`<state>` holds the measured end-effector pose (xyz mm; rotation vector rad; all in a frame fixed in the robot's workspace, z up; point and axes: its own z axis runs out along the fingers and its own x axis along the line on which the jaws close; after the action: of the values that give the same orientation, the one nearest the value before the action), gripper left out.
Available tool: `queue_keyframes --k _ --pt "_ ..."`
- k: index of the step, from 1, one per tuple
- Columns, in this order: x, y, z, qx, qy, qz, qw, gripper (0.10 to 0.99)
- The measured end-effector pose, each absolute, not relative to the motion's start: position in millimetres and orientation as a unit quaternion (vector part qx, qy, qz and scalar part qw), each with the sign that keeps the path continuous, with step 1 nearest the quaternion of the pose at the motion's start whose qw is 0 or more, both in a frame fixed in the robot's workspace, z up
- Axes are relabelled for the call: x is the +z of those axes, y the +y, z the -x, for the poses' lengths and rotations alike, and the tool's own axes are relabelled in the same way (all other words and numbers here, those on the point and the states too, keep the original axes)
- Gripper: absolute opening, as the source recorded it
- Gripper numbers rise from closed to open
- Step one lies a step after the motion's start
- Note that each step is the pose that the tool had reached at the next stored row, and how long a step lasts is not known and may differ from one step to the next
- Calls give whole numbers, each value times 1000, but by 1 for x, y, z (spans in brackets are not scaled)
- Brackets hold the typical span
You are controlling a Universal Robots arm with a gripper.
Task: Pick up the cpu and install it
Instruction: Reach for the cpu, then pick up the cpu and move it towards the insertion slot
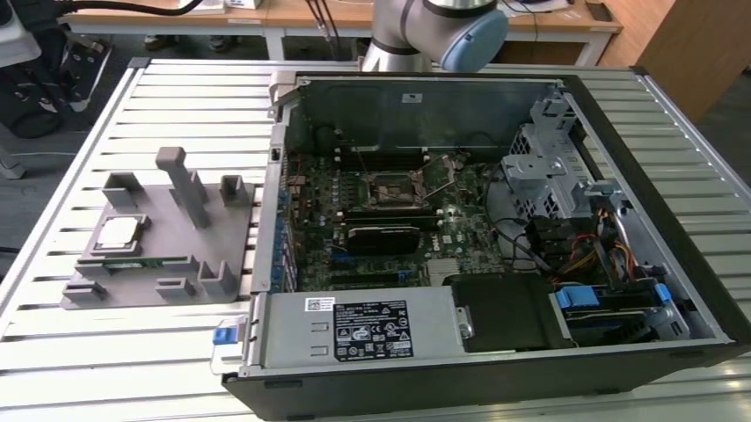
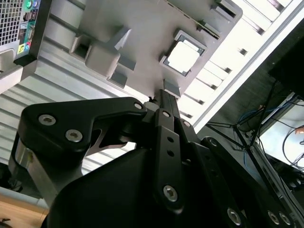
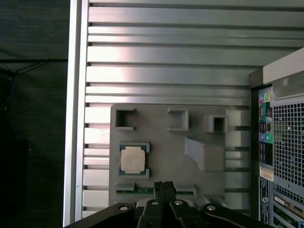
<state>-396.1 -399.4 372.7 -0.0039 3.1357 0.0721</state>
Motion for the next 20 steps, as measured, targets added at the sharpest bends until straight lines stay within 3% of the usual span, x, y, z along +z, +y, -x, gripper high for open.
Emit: queue_keyframes --k 20 --pt "372 -399 437 23 1000 1 3 106"
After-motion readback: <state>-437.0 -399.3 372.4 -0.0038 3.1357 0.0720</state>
